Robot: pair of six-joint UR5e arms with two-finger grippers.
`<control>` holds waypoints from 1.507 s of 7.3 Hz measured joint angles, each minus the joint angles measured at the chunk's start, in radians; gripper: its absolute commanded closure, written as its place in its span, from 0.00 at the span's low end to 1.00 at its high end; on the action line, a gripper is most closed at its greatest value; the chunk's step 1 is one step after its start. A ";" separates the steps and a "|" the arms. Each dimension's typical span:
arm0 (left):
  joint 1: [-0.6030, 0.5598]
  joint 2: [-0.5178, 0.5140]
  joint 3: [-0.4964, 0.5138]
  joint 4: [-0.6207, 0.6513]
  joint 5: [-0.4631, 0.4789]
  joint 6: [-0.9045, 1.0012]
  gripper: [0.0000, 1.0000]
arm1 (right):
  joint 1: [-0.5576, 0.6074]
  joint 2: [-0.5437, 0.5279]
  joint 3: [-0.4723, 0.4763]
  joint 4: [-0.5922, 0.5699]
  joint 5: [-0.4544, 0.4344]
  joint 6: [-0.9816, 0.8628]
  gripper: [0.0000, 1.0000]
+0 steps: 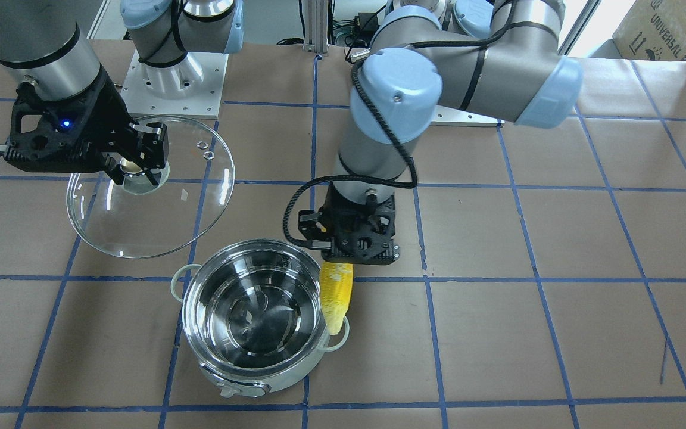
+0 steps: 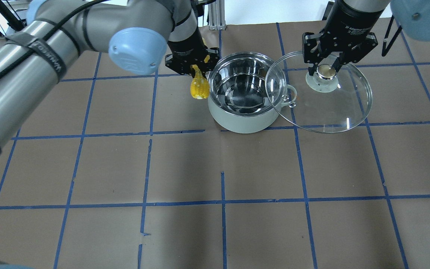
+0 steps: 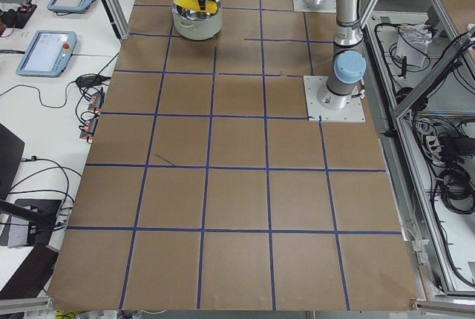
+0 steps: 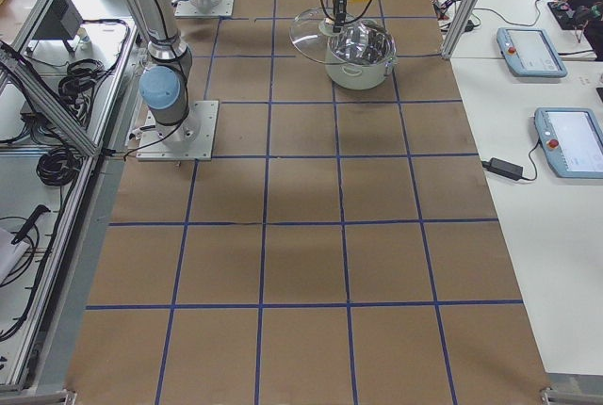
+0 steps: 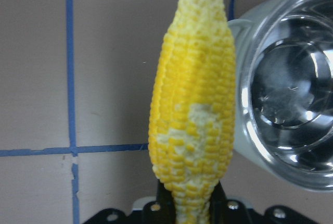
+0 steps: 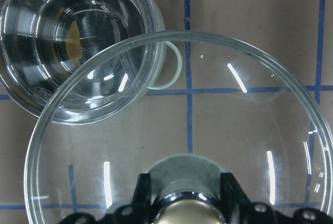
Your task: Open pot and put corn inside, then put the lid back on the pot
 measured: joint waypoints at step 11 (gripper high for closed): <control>-0.094 -0.241 0.187 -0.003 0.010 -0.083 0.00 | -0.035 -0.007 0.001 0.011 0.001 -0.003 0.69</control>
